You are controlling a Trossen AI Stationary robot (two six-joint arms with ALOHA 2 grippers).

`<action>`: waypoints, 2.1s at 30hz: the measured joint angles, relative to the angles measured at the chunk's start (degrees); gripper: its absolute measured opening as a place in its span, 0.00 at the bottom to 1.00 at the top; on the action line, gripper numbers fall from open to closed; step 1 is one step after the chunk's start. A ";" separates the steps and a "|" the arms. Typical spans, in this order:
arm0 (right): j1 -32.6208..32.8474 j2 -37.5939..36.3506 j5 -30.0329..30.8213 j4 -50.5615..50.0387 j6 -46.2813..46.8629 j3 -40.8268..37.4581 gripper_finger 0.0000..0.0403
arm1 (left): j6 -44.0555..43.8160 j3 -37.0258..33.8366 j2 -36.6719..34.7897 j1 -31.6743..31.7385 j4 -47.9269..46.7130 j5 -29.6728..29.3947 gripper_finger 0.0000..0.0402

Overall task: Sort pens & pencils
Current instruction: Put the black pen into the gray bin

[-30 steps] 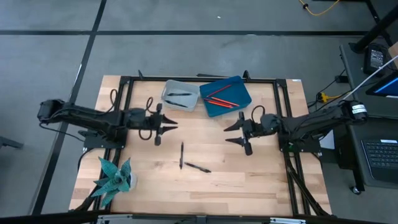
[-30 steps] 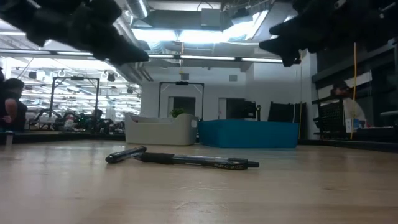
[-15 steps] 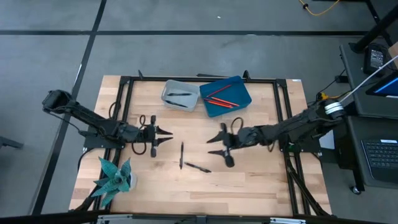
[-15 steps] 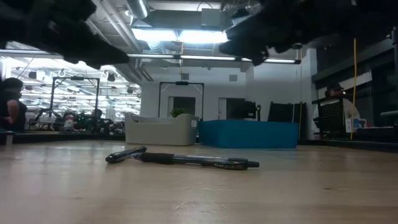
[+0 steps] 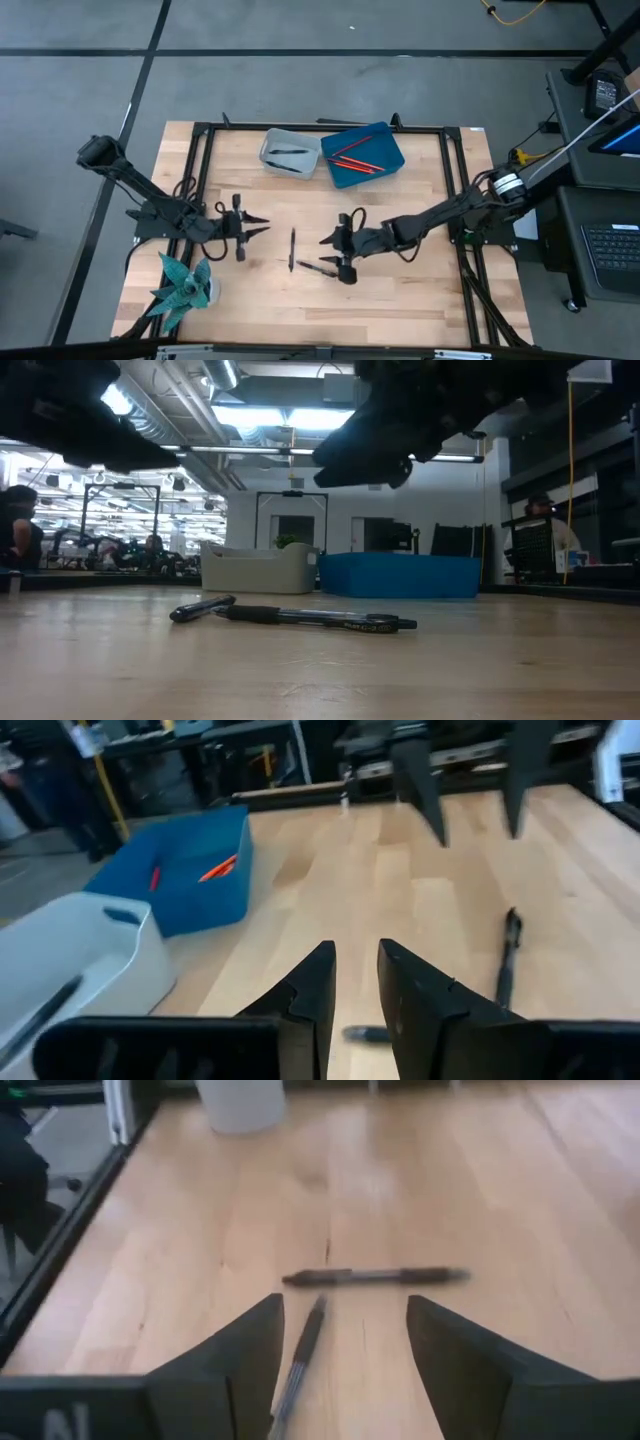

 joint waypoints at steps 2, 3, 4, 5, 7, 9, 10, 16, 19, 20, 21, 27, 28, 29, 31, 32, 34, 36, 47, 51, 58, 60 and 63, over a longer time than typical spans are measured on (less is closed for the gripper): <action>0.27 1.39 0.01 -4.22 1.75 2.66 0.53 | -1.04 -0.90 0.03 0.06 0.22 -0.55 0.18; 0.41 2.14 0.01 -6.73 2.72 4.05 0.53 | -1.08 -1.18 0.04 0.07 0.14 -0.73 0.18; 0.50 2.76 -0.06 -9.65 3.13 5.40 0.53 | -1.10 -1.36 0.04 0.07 0.17 -0.69 0.18; 0.52 3.52 -0.40 -12.51 3.80 6.84 0.53 | -1.14 -1.45 0.04 0.06 0.19 -0.66 0.18; 0.53 5.00 -1.90 -17.06 5.77 10.07 0.53 | -1.14 -1.45 0.04 0.04 0.21 -0.43 0.18; 0.52 6.48 -3.62 -22.35 7.61 13.23 0.53 | -1.04 -1.45 0.04 0.04 0.19 -0.39 0.18; 0.52 7.36 -4.47 -24.92 8.62 14.76 0.53 | -0.81 -1.45 0.04 0.04 0.17 -0.39 0.18; 0.41 10.77 -7.94 -34.01 12.83 22.02 0.53 | 1.32 -1.45 0.15 0.56 -0.62 -0.21 0.18; 0.41 11.96 -9.00 -35.26 13.04 24.01 0.53 | 0.65 -1.45 0.15 0.57 -0.67 -0.16 0.18; 0.41 12.23 -9.06 -35.36 13.04 24.49 0.53 | 0.64 -1.45 0.15 0.57 -0.77 -0.16 0.18; 0.41 12.37 -9.10 -35.28 13.04 24.68 0.53 | 0.60 -1.45 0.15 0.57 -1.15 -0.12 0.18; 0.41 12.65 -10.18 -35.71 13.57 24.64 0.53 | 0.54 -1.45 0.15 0.57 -1.60 0.01 0.18; 0.41 12.69 -10.18 -35.64 13.49 24.64 0.53 | 0.52 -1.45 0.15 0.57 -1.61 0.03 0.18; 0.41 12.93 -10.15 -35.20 13.46 24.64 0.53 | 0.50 -1.45 0.15 0.57 -1.60 0.03 0.18; 0.50 13.39 -10.15 -34.34 13.35 24.64 0.53 | 0.50 -1.45 0.15 0.57 -1.60 0.03 0.18; 0.50 13.81 -10.18 -34.38 13.37 24.65 0.53 | 0.50 -1.45 0.15 0.57 -1.60 0.03 0.18; 0.50 14.79 -10.40 -34.55 13.29 25.11 0.53 | 0.50 -1.45 0.15 0.57 -1.60 0.03 0.18; 0.50 15.99 -10.44 -35.65 13.06 26.13 0.53 | 0.49 -1.45 0.15 0.57 -1.58 0.05 0.18; -0.06 23.53 -11.34 -43.51 10.08 33.95 0.53 | 0.48 -1.42 0.15 0.57 -1.56 0.27 0.18; -0.46 26.25 -13.18 -44.11 10.29 35.32 0.53 | 0.48 -1.43 0.15 0.57 -1.58 0.27 0.18; -0.73 27.67 -13.99 -45.93 10.55 35.53 0.52 | 0.48 -1.42 0.15 0.57 -1.60 0.27 0.18; -0.81 27.72 -14.05 -46.29 10.22 35.53 0.50 | 0.48 -1.42 0.15 0.57 -1.60 0.27 0.18; -1.12 27.73 -14.06 -46.86 9.94 35.53 0.41 | 0.48 -1.42 0.15 0.57 -1.60 0.27 0.18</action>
